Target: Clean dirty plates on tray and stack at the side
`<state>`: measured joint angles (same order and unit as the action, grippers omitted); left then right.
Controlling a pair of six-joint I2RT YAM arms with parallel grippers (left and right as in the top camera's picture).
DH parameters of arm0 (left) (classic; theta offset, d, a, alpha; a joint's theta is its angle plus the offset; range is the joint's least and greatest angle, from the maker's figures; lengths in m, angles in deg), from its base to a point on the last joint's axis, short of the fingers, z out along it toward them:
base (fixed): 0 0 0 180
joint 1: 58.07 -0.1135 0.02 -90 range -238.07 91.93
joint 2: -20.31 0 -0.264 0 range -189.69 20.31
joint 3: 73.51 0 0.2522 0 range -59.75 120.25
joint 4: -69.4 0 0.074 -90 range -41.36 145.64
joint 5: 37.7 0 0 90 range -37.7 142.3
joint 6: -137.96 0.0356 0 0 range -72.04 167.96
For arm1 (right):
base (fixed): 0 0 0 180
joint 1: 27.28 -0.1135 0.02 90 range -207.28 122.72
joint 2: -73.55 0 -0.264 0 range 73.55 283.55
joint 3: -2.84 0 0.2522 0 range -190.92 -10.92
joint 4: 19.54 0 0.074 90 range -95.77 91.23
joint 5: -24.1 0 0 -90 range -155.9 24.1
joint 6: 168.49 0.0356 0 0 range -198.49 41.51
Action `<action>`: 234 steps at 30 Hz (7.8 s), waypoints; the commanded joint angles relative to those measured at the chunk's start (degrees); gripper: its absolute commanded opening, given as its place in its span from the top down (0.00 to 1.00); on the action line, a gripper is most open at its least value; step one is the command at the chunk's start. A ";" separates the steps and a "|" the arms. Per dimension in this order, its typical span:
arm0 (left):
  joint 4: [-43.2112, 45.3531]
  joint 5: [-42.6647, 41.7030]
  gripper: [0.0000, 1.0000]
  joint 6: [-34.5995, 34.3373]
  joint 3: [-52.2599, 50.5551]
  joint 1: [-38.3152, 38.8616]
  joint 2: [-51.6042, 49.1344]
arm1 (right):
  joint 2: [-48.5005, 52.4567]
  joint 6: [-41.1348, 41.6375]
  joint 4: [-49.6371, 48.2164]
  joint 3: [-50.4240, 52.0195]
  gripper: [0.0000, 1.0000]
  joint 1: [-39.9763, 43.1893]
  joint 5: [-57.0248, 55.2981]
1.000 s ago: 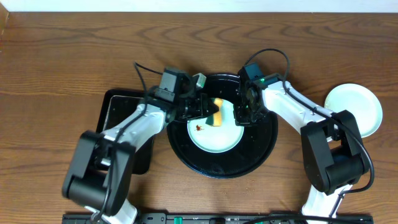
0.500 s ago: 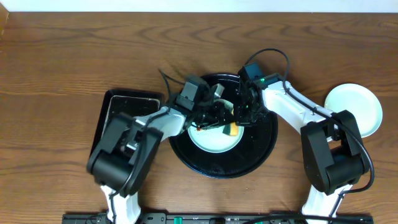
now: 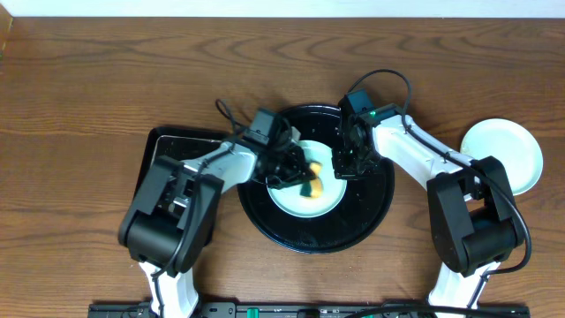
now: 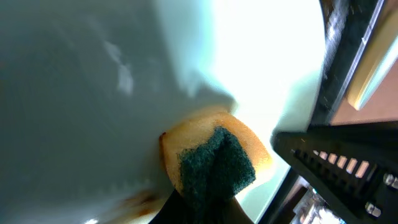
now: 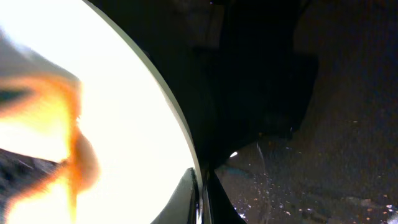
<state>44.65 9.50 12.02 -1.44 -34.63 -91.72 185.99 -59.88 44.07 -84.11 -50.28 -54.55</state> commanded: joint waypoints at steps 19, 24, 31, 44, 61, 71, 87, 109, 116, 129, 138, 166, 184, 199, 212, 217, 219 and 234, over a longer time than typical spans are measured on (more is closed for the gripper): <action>-5.20 -0.35 0.93 14.10 1.20 -0.87 -0.15 | -0.15 -0.26 0.50 -0.31 0.99 0.20 -0.39; -2.45 -9.75 0.93 12.48 1.18 4.63 -0.15 | -0.15 -0.50 0.33 -0.31 0.99 0.22 -0.42; -1.75 -10.19 0.93 10.36 1.16 10.54 -0.15 | -0.15 -0.46 0.42 -0.31 0.99 0.22 -0.37; -13.00 16.15 0.93 13.18 1.18 1.40 -0.15 | -0.15 -0.48 1.01 -0.31 0.99 0.20 -0.37; -13.73 31.61 0.93 18.18 3.08 -8.90 0.94 | -0.15 -0.66 1.62 -0.28 0.99 0.22 -0.39; -16.22 42.45 0.93 20.94 3.82 -8.85 10.93 | -0.15 -0.87 2.03 -0.26 0.99 0.22 -0.63; -18.53 34.93 0.93 22.12 3.82 -8.85 14.29 | -0.15 -0.42 2.47 -0.26 0.99 0.70 -4.28; -6.49 -6.78 0.93 14.40 3.80 -5.31 14.29 | -0.15 -1.99 1.86 -4.28 0.60 0.20 -2.86; -7.41 -6.01 0.93 14.40 3.80 -5.25 14.29 | -0.02 -0.74 0.85 -3.67 0.55 -3.67 -1.88; -11.56 -4.48 0.93 15.34 3.80 -5.25 14.29 | 1.16 7.80 -5.46 1.49 0.69 -6.64 -2.51; -12.17 -3.74 0.93 15.52 3.80 -5.25 14.29 | 1.16 9.75 -10.93 7.41 0.99 -6.21 -2.27; 1.92 0.15 0.92 14.69 2.03 6.25 0.52 | 1.14 9.70 -9.09 7.39 0.99 -4.92 -2.32; -9.77 19.41 0.93 14.14 2.05 0.46 -3.28 | 1.14 8.33 -6.99 7.34 0.99 -2.80 -2.36; -9.70 27.10 0.93 14.93 2.21 -9.66 -3.28 | 1.11 8.33 -6.75 7.34 0.99 -2.78 -2.99; -9.99 18.60 0.92 18.14 3.23 -9.60 -0.44 | 1.01 9.14 -2.10 2.47 0.98 -1.92 -11.13; -12.96 19.52 0.93 18.12 4.39 -9.66 7.93 | 1.01 9.16 -1.16 1.03 0.98 -1.92 -11.10; -14.32 19.89 0.93 18.32 4.52 -9.66 11.61 | 1.01 9.16 -1.01 1.03 0.98 -1.92 -11.10; -21.09 19.78 0.93 17.42 4.52 -11.39 32.52 | -0.26 8.28 -0.63 -3.15 0.98 -1.88 -12.20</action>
<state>24.61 28.36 29.15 2.80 -44.64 -59.41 185.58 -50.90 42.91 -84.53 -53.76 -60.34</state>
